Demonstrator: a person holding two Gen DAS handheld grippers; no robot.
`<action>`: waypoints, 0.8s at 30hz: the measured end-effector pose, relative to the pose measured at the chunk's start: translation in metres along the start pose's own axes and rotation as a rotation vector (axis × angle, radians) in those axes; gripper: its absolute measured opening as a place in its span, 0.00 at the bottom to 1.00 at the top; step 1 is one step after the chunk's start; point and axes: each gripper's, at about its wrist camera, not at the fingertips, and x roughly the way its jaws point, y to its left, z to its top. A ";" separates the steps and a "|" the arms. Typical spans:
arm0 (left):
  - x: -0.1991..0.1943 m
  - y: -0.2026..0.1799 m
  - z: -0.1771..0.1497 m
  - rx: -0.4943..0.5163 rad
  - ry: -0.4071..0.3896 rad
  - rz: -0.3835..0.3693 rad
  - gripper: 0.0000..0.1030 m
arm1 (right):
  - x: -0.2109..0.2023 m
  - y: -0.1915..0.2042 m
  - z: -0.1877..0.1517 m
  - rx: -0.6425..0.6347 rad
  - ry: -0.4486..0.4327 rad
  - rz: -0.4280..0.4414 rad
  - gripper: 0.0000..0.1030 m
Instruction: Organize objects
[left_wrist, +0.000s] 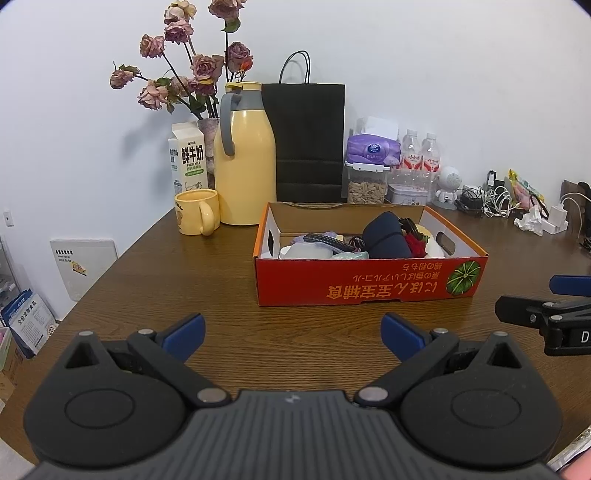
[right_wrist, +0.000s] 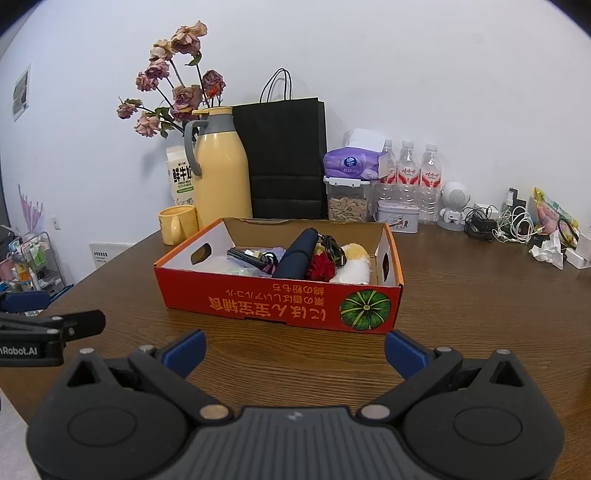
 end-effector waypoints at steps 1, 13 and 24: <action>0.000 0.000 0.000 0.000 0.000 0.000 1.00 | 0.000 0.000 0.000 0.000 0.000 0.000 1.00; 0.000 0.000 0.000 0.002 -0.001 -0.002 1.00 | 0.001 0.000 0.000 0.001 0.001 -0.001 1.00; 0.002 -0.001 -0.001 -0.002 -0.002 0.011 1.00 | 0.002 0.001 -0.002 0.002 0.003 0.001 1.00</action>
